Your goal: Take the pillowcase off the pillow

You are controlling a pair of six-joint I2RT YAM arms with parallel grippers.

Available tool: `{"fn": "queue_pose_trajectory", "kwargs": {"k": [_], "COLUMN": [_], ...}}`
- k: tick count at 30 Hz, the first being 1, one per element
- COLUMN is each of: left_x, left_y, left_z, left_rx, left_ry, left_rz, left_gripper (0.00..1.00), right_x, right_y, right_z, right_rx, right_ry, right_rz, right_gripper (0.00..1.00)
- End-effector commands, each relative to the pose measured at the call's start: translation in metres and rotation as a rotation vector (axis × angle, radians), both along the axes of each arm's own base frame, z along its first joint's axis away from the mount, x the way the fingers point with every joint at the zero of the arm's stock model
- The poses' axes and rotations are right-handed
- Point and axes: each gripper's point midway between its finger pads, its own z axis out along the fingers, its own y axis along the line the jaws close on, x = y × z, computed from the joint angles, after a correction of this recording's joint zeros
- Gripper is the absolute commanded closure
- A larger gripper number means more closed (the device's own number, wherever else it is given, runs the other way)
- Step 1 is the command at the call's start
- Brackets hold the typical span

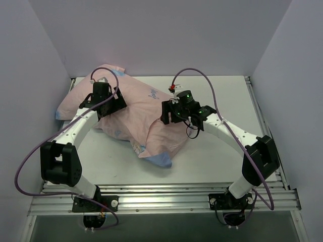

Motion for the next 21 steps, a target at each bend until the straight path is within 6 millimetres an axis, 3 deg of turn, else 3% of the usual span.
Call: {"fn": "queue_pose_trajectory", "kwargs": {"k": [1, 4, 5, 8, 9, 11, 14, 16, 19, 21], "left_x": [-0.016, -0.017, -0.017, -0.015, -0.015, -0.014, -0.014, -0.013, -0.015, -0.017], "left_y": [-0.016, -0.014, -0.014, -0.012, -0.011, -0.007, -0.002, 0.001, 0.005, 0.009], "left_z": [-0.016, -0.021, -0.022, -0.027, -0.029, -0.033, -0.039, -0.043, -0.049, -0.052], "left_rx": [-0.020, -0.020, -0.020, -0.026, -0.027, -0.028, -0.029, -0.037, -0.042, -0.043], "left_ry": [0.068, 0.086, 0.089, 0.106, 0.112, 0.121, 0.138, 0.150, 0.167, 0.176], "left_rz": [-0.070, -0.063, -0.060, -0.042, -0.036, -0.023, -0.003, 0.009, 0.022, 0.033], "left_gripper": [0.04, 0.04, 0.04, 0.04, 0.04, 0.04, 0.04, 0.04, 0.04, 0.04], "right_x": [0.001, -0.003, -0.004, -0.011, -0.014, -0.019, -0.030, -0.041, -0.063, -0.074], "right_y": [0.001, -0.006, -0.008, -0.019, -0.030, -0.044, -0.084, -0.119, -0.155, -0.164], "right_z": [0.000, -0.024, -0.030, -0.042, -0.050, -0.044, -0.054, -0.068, -0.092, -0.105], "right_rx": [-0.024, -0.064, -0.073, -0.088, -0.105, -0.087, -0.097, -0.103, -0.112, -0.101], "right_ry": [-0.033, 0.003, 0.012, 0.037, 0.053, 0.052, 0.085, 0.134, 0.213, 0.261], "right_rz": [0.047, 0.048, 0.043, 0.010, -0.019, -0.069, -0.185, -0.306, -0.455, -0.513], "right_gripper": [0.34, 0.51, 0.69, 1.00, 1.00, 1.00, 1.00, 1.00, 1.00, 1.00]}}
